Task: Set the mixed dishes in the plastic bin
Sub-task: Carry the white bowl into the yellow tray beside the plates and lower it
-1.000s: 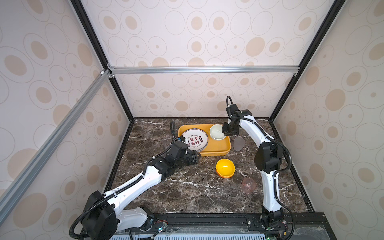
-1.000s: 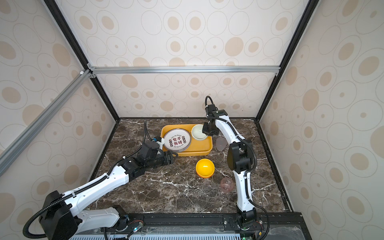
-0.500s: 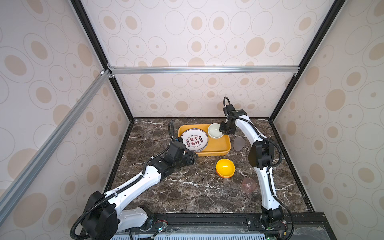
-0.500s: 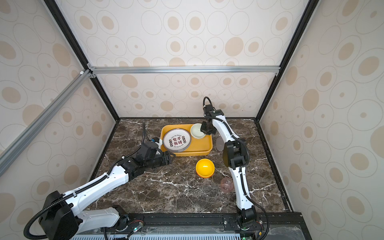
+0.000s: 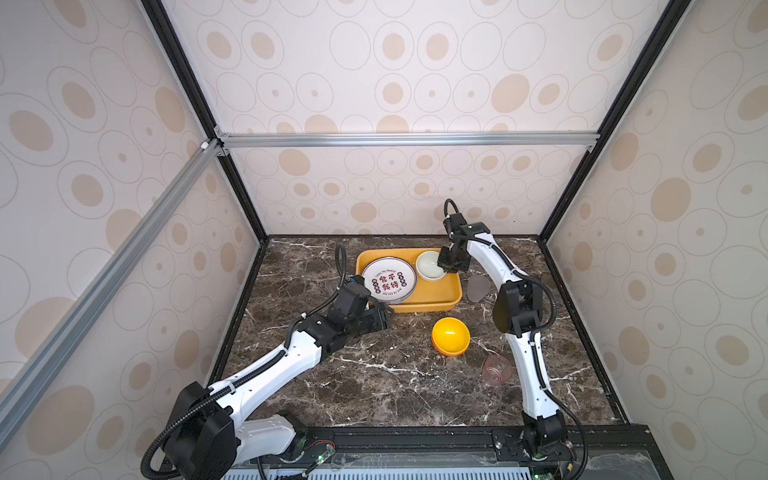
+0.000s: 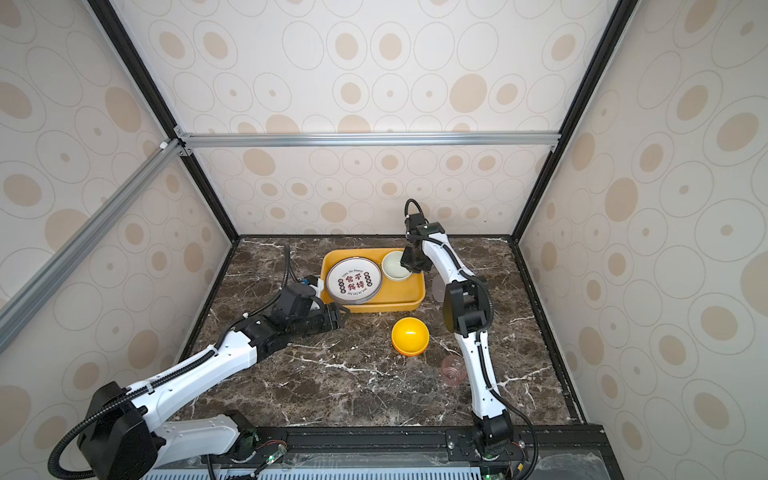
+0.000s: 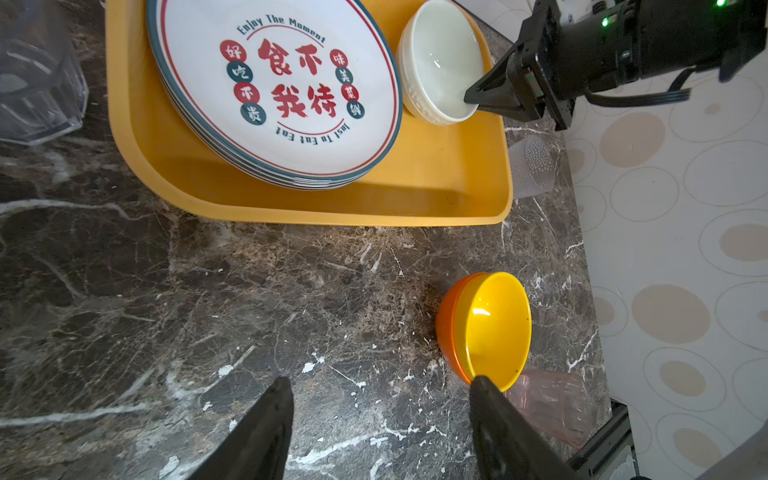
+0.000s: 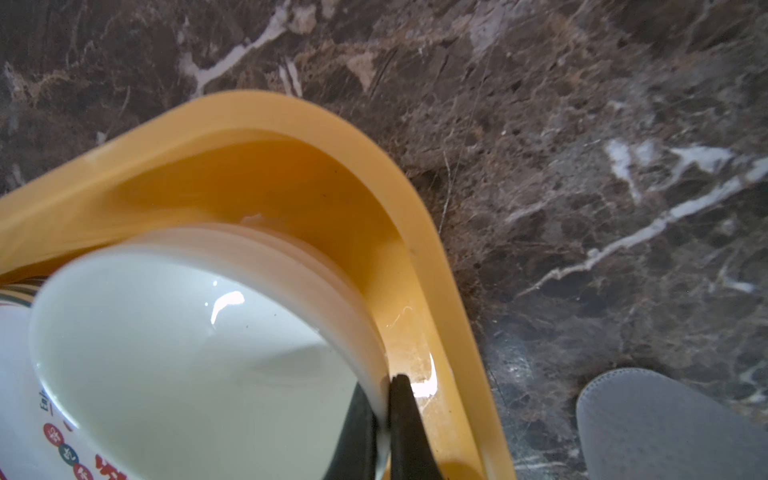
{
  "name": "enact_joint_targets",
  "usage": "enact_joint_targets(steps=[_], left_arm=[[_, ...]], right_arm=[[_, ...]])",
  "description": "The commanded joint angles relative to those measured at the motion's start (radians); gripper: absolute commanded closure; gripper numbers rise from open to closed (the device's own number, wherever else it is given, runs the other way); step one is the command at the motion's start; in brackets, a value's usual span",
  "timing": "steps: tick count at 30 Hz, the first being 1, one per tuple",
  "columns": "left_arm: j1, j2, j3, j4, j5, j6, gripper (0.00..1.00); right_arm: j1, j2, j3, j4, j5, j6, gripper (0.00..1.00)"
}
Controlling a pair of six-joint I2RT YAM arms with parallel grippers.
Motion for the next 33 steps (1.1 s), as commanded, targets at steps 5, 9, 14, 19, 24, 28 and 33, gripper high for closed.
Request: enact_joint_targets(steps=[5,9,14,19,24,28,33], left_arm=[[0.008,-0.019,-0.008,-0.018,-0.005,-0.012,0.33],[0.009,-0.023,-0.011,-0.017,-0.006,-0.015,0.33],[0.012,-0.021,-0.009,-0.018,-0.005,-0.015,0.33],[0.013,-0.019,-0.007,-0.018,-0.005,-0.013,0.33],[0.013,-0.017,-0.007,-0.018,-0.002,-0.013,0.33],[0.013,-0.017,-0.008,-0.016,-0.002,-0.013,0.33],[0.013,-0.018,-0.01,-0.016,0.0,-0.014,0.33]], right_arm=[[-0.004,0.021,0.062,0.008,0.016,0.024,1.0],[-0.005,0.035,0.076,0.006,0.017,0.026,0.99],[-0.004,0.049,0.086,0.004,0.016,0.031,0.99],[-0.004,0.055,0.086,0.004,0.014,0.033,0.99],[-0.005,0.055,0.083,0.001,0.01,0.039,0.97],[-0.004,0.049,0.074,-0.005,0.012,0.039,0.95],[-0.004,0.019,0.034,0.005,0.014,0.041,0.92]])
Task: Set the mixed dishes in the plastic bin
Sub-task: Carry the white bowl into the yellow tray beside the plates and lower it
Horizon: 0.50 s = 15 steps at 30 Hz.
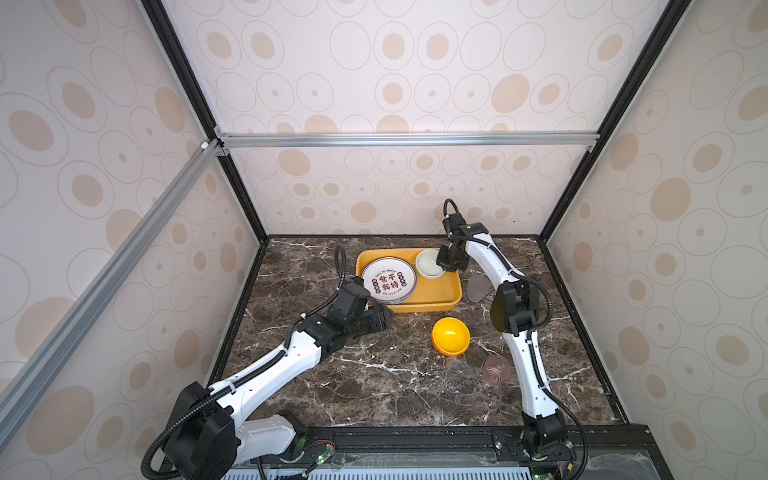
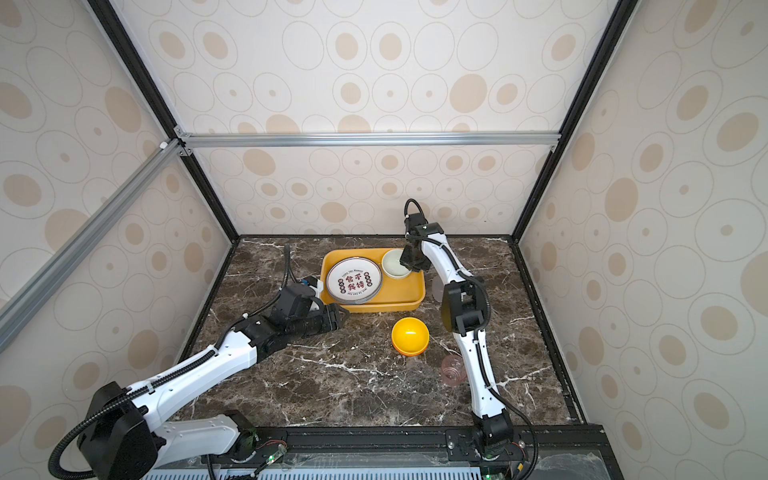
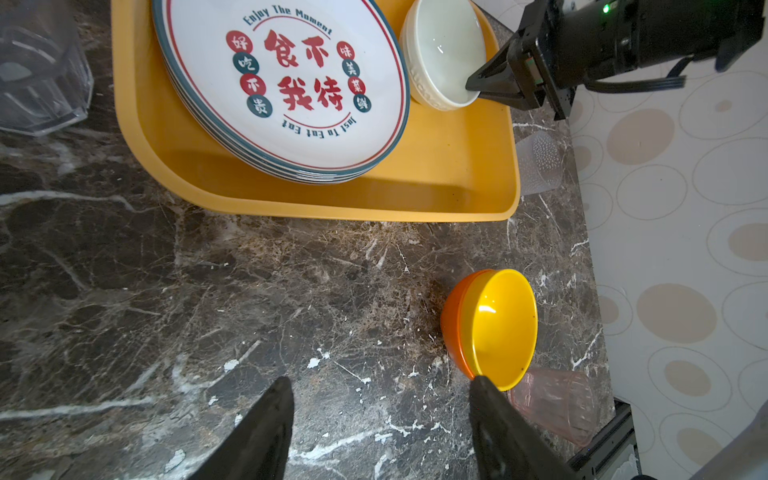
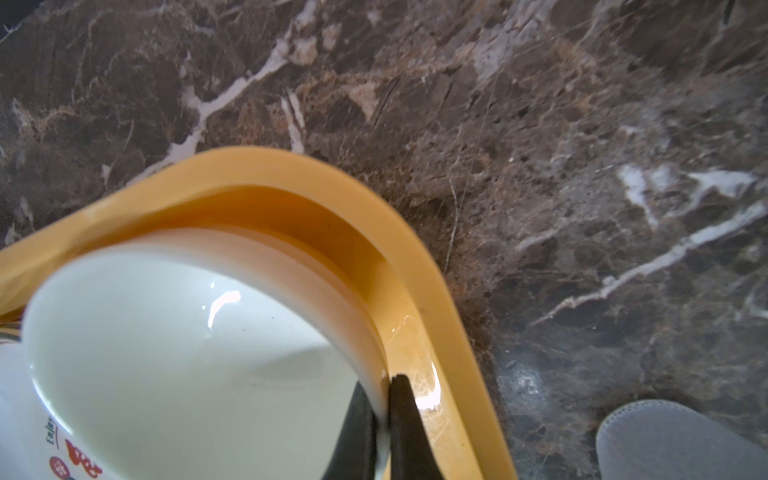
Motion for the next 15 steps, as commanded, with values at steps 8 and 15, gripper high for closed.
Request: enact_joint_targets(steps=[8,15], left_arm=[[0.009,-0.03,-0.017,-0.001,-0.003,-0.017,0.33],[0.01,-0.034,-0.025,0.003,0.0,-0.018,0.33]], right_arm=[[-0.002,-0.062,-0.049,-0.003,0.009,0.011,0.93],[-0.003,-0.081,-0.076,0.005,0.009,0.014,0.93]])
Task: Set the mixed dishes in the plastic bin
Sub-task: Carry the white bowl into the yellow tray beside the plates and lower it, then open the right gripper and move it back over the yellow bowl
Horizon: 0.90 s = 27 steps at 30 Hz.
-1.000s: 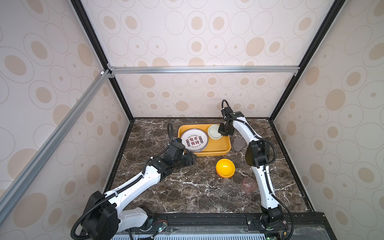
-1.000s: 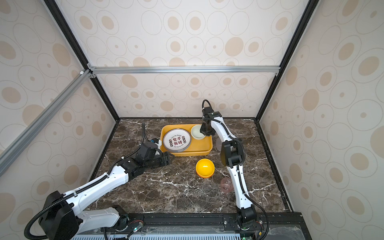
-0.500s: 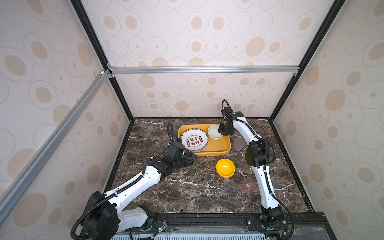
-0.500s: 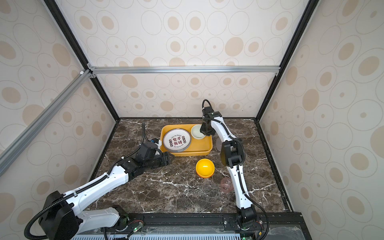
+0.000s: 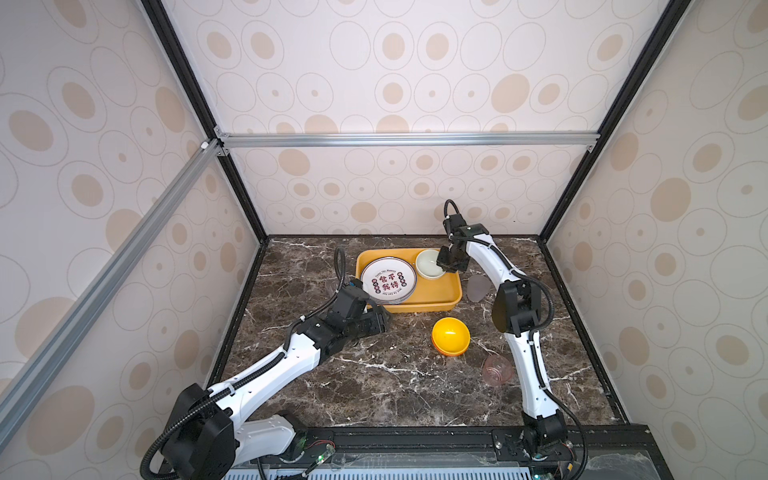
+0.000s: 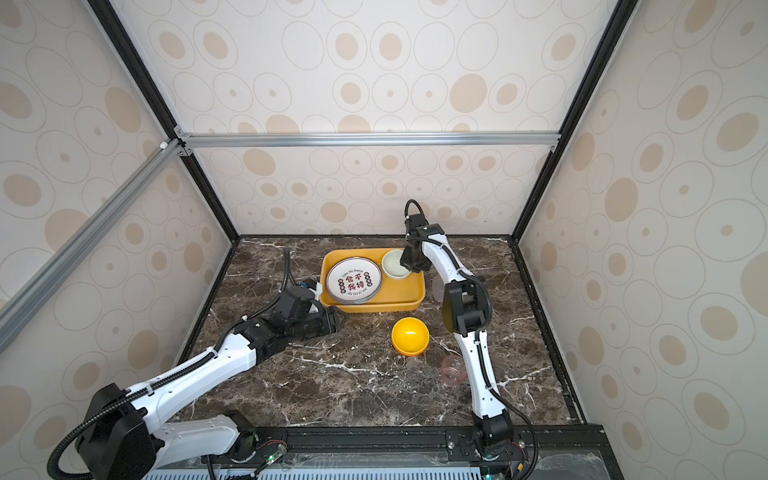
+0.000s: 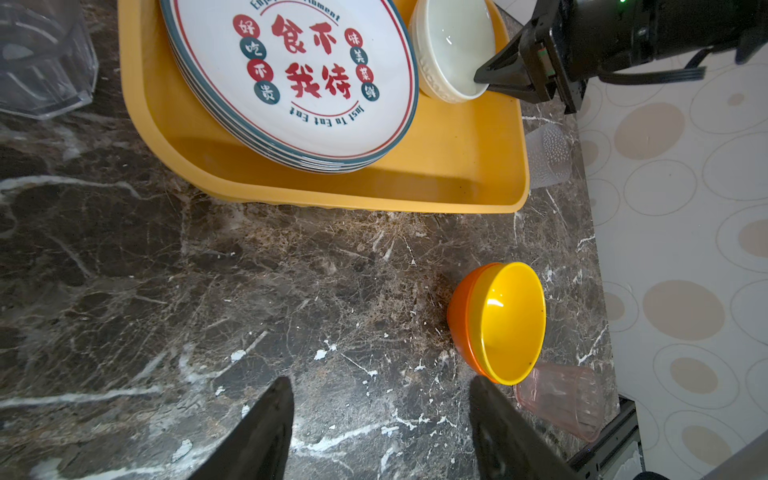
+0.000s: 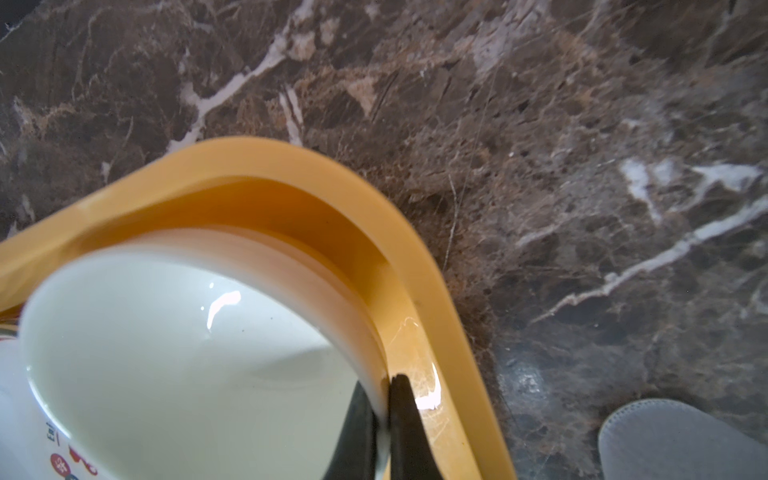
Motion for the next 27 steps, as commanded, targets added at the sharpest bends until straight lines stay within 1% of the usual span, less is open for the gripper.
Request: enact_joint_targets(steps=[1,5,8,13,18,20,27], left_arm=[[0.007,-0.023,0.0,0.003,-0.005,-0.014,0.33],[0.007,-0.023,-0.003,0.006,-0.004,-0.015,0.33],[0.007,-0.023,-0.007,0.008,-0.001,-0.017,0.33],[0.007,-0.028,-0.011,0.011,-0.002,-0.018,0.33],[0.008,-0.024,-0.009,0.019,0.004,-0.02,0.33],[0.007,-0.023,-0.008,0.024,0.008,-0.022,0.33],[0.007,-0.025,-0.001,0.04,0.027,-0.014,0.33]], right_arm=[[-0.003,-0.053,-0.018,-0.028,0.012,0.012,0.91],[-0.003,-0.054,-0.02,-0.032,0.016,0.012,0.84],[-0.003,-0.057,-0.018,-0.031,0.019,0.015,0.76],[-0.003,-0.071,-0.021,-0.033,0.02,0.012,0.75],[-0.002,-0.125,-0.047,-0.031,0.021,0.004,0.7],[-0.002,-0.169,-0.081,-0.014,0.022,-0.003,0.69],[-0.001,-0.356,-0.309,0.052,0.011,-0.023,0.68]])
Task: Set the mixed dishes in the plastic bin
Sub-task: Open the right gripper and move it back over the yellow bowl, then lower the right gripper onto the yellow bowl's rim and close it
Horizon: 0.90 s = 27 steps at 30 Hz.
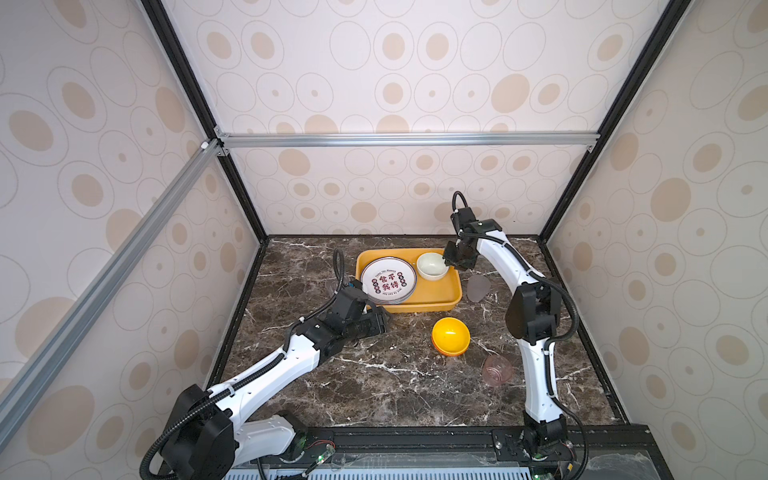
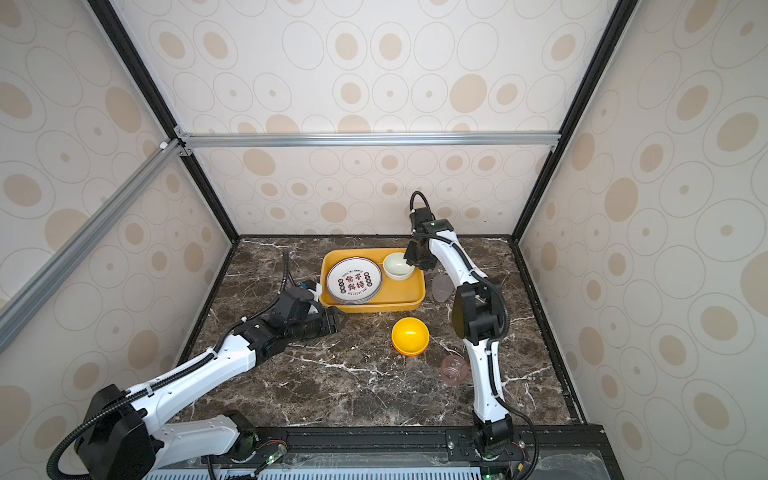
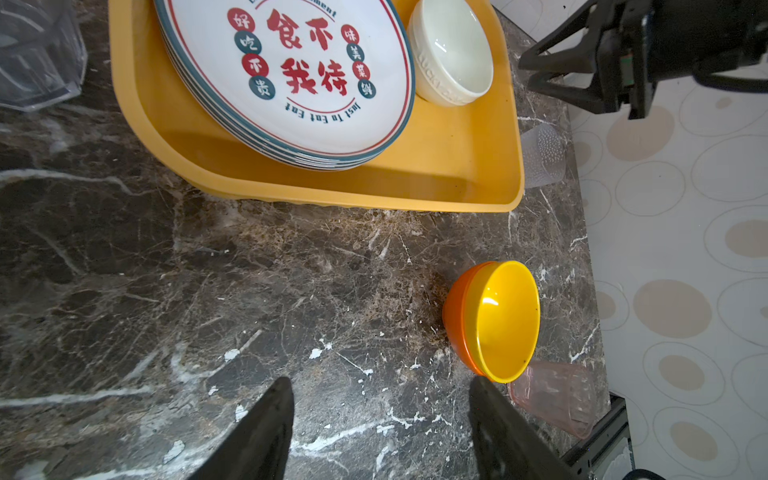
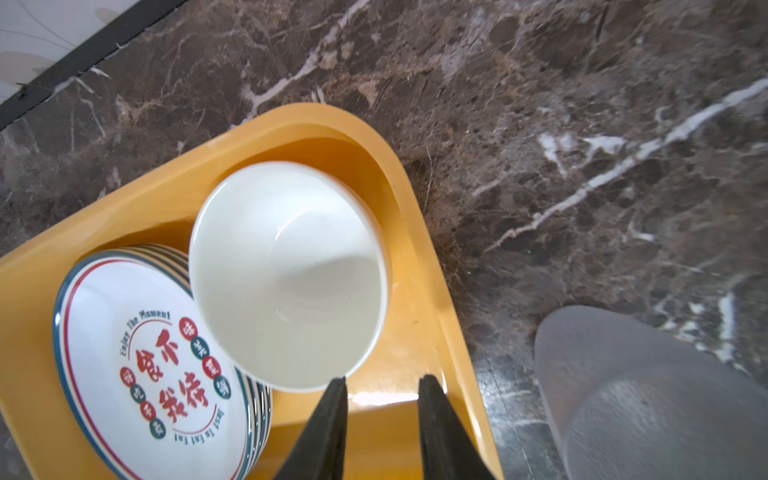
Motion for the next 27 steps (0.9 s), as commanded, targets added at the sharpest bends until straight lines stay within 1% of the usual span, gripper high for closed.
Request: enact_joint_targets(steps=[1,8,13,16,21,27], left_arm=[[0.005,-0.017,0.014,0.02,0.015,-0.002,0.33],[-0.003,0.006,0.033,0.046,0.085,0.02,0.33],[-0.024,0.044,0.068,0.053,0.12,0.043,0.33],[-0.043,0.073,0.092,0.058,0.132,0.051,0.33],[-0.085,0.127,0.132,0.065,0.138,0.062,0.33],[-0.123,0.185,0.169,0.067,0.141,0.07,0.34]], right_arm=[[0.0,-0.119,-0.114,0.029,-0.003,-0.017,0.68],[0.006,-0.391,-0.461,0.14,-0.024,-0.065,0.68],[0.006,-0.552,-0.664,0.148,-0.039,-0.116,0.69],[0.006,-0.62,-0.754,0.145,-0.049,-0.139,0.69],[0.008,-0.714,-0.872,0.126,-0.036,-0.161,0.69],[0.021,-0.768,-0.974,0.119,-0.032,-0.165,0.7]])
